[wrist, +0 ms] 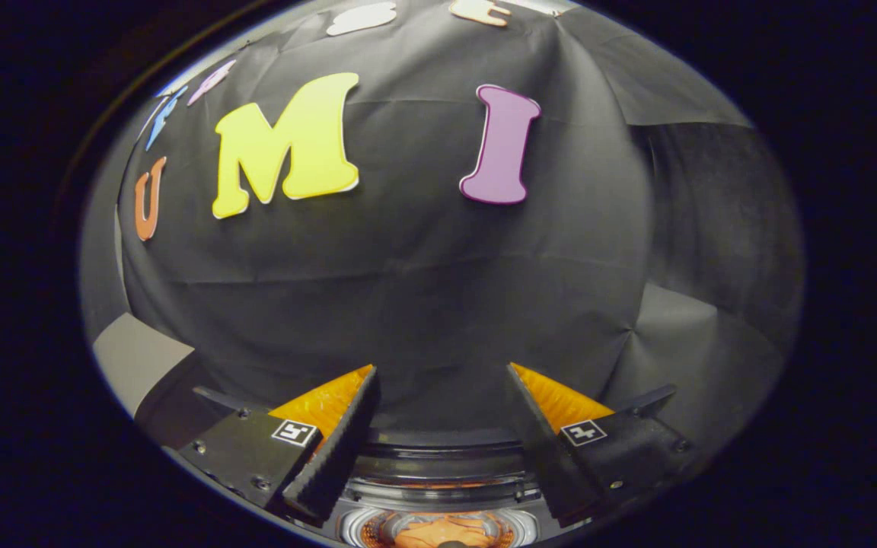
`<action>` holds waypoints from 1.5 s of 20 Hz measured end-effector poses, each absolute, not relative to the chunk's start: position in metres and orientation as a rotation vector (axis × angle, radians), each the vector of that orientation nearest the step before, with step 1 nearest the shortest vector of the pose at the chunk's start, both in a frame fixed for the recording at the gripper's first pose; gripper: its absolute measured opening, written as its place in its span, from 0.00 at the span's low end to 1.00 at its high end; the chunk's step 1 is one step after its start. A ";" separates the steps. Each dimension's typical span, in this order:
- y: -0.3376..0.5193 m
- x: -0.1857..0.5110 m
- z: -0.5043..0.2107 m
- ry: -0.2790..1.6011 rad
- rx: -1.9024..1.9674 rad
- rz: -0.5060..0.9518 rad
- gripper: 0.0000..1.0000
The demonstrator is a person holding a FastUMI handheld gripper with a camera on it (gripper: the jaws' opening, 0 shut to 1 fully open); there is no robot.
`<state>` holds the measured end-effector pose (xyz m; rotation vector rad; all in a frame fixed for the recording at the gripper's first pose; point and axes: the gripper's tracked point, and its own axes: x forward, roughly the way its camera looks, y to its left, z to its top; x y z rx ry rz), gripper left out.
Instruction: Put the clothes into the washing machine and then close the washing machine lid.
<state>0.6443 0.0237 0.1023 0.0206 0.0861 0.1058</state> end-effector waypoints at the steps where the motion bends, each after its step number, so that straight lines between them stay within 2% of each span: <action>1: 0.023 0.643 0.103 0.066 0.024 0.110 1.00; 15: 0.019 0.607 0.099 -0.108 0.037 0.128 1.00; 30: 0.013 0.556 0.069 -0.140 0.038 0.113 1.00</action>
